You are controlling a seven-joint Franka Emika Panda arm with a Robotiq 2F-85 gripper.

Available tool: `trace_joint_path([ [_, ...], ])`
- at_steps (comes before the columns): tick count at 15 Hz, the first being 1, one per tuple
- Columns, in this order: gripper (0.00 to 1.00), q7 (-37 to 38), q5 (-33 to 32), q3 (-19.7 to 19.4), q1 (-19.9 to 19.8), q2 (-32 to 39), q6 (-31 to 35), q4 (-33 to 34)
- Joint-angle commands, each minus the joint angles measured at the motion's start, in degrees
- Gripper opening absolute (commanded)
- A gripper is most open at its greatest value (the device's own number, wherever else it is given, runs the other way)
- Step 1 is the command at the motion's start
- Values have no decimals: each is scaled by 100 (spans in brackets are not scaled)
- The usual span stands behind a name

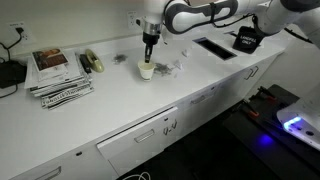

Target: Empty the cup onto the counter

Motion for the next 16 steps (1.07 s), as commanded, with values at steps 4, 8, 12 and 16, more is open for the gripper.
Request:
trace_joint_path([
  [4,1,354,-3,186,-512,-305,153,-939],
  [8,13,347,4,272,-616,-299,123,-1089],
  [12,51,349,12,311,-666,-304,68,-1166],
  [16,82,435,-21,383,-723,-472,27,-1303],
])
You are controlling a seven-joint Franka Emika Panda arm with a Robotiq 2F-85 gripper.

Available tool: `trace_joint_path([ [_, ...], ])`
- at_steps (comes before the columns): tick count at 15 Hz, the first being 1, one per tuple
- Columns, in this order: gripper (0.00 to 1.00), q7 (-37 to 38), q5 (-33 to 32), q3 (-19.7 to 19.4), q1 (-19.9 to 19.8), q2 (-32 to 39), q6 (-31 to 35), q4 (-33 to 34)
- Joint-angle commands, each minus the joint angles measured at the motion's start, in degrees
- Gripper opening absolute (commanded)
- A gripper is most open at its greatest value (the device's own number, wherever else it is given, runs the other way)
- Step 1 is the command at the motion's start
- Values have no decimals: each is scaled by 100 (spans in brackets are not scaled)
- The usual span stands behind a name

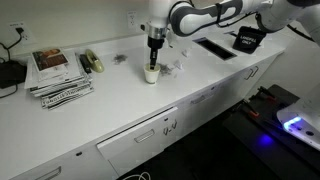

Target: Empty the cup onto the counter

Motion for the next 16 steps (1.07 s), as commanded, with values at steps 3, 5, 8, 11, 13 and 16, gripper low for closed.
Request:
trace_joint_path([
  [3,100,373,-48,182,-251,-587,-66,-556],
  [5,100,498,-102,216,-277,-776,-77,-649],
  [8,100,696,-223,209,-297,-1088,-75,-793],
  [11,100,874,-313,224,-328,-1355,-95,-934],
  [13,100,985,-375,231,-343,-1498,-46,-1007],
  [16,100,1095,-477,219,-338,-1684,-37,-1077],
])
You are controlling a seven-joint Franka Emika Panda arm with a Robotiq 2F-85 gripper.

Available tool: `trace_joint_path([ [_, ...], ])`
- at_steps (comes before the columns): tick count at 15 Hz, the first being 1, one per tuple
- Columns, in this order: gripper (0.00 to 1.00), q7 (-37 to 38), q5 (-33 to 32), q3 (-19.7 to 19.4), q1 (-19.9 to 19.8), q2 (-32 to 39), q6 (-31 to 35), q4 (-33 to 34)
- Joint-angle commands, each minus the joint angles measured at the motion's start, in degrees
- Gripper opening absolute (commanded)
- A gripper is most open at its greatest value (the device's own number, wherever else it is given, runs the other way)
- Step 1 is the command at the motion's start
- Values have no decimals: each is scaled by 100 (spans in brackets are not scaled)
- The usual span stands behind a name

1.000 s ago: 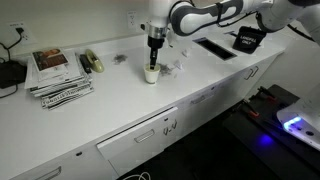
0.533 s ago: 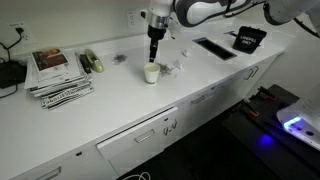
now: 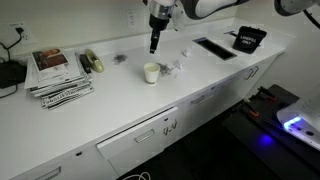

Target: Empty the cup onto the counter

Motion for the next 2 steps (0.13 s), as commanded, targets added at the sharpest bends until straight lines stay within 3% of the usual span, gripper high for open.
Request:
trace_joint_path([
  [1,100,286,-142,33,-157,-420,-10,-372],
  [2,100,350,-170,20,-141,-460,-16,-370],
])
